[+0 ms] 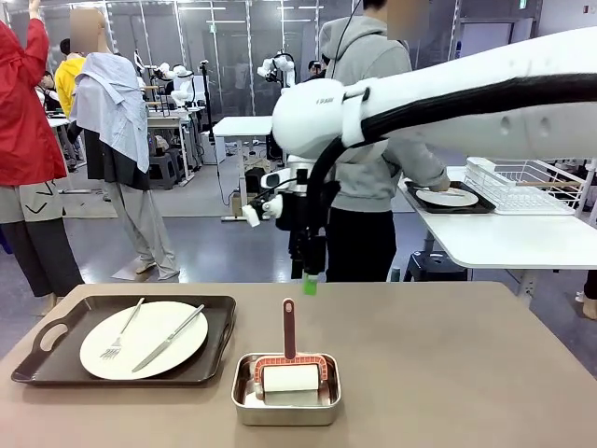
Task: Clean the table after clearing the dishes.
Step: When the left (or right) Handle tray is removed, use the left hand (or right hand) to clean the left (or right) side of the table with the Lint Roller.
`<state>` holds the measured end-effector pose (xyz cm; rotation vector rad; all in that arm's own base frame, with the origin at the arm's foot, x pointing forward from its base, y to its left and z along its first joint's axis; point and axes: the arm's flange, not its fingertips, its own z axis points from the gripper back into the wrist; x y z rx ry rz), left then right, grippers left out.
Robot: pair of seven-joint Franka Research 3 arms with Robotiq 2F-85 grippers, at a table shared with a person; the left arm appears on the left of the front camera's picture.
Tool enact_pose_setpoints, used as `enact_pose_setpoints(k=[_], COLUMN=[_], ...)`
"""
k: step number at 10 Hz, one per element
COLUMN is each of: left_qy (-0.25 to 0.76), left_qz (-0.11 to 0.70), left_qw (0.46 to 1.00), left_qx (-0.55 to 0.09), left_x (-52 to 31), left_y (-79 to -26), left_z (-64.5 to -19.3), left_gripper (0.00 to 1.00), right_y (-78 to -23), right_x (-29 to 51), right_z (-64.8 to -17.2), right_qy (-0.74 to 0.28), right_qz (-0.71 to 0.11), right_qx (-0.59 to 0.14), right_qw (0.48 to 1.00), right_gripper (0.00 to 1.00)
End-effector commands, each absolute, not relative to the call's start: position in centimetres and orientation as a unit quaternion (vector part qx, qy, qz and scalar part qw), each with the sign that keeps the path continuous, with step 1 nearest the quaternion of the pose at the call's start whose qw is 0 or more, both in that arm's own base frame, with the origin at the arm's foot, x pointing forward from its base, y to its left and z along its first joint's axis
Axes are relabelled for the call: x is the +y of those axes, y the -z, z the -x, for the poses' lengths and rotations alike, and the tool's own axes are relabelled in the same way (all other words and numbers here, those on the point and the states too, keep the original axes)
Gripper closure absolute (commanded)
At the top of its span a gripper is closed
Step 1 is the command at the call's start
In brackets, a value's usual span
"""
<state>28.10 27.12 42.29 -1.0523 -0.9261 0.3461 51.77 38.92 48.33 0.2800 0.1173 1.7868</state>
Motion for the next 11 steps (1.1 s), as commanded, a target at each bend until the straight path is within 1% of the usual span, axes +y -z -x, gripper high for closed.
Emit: enact_pose_setpoints(k=[1, 4, 6, 9, 11], left_qy=[-0.156, -0.156, -0.156, -0.156, -0.156], left_qz=[0.488, 0.488, 0.488, 0.488, 0.488], left_qw=[0.744, 0.744, 0.744, 0.744, 0.744], left_qx=[-0.43, -0.43, -0.43, -0.43, -0.43], left_x=[27.5, 27.5, 27.5, 27.5, 27.5], left_y=[-42.6, -42.6, -42.6, -42.6, -42.6], left_z=[-28.1, -28.1, -28.1, -28.1, -28.1], left_gripper=[0.0, 0.0, 0.0, 0.0, 0.0], right_y=[-47.5, -45.5, -44.3, -42.3, -41.0], right_x=[40.8, 42.4, 42.5, 43.1, 42.8], right_z=[-52.9, -52.9, -53.1, -51.8, -51.0], right_qy=[-0.766, -0.751, -0.748, -0.739, -0.735], right_qz=[-0.101, -0.086, -0.096, -0.076, -0.092], right_qx=[0.072, 0.08, 0.085, 0.107, 0.111], right_qw=[0.631, 0.65, 0.651, 0.661, 0.662], right_gripper=[0.0, 0.0, 0.0, 0.0, 0.0])
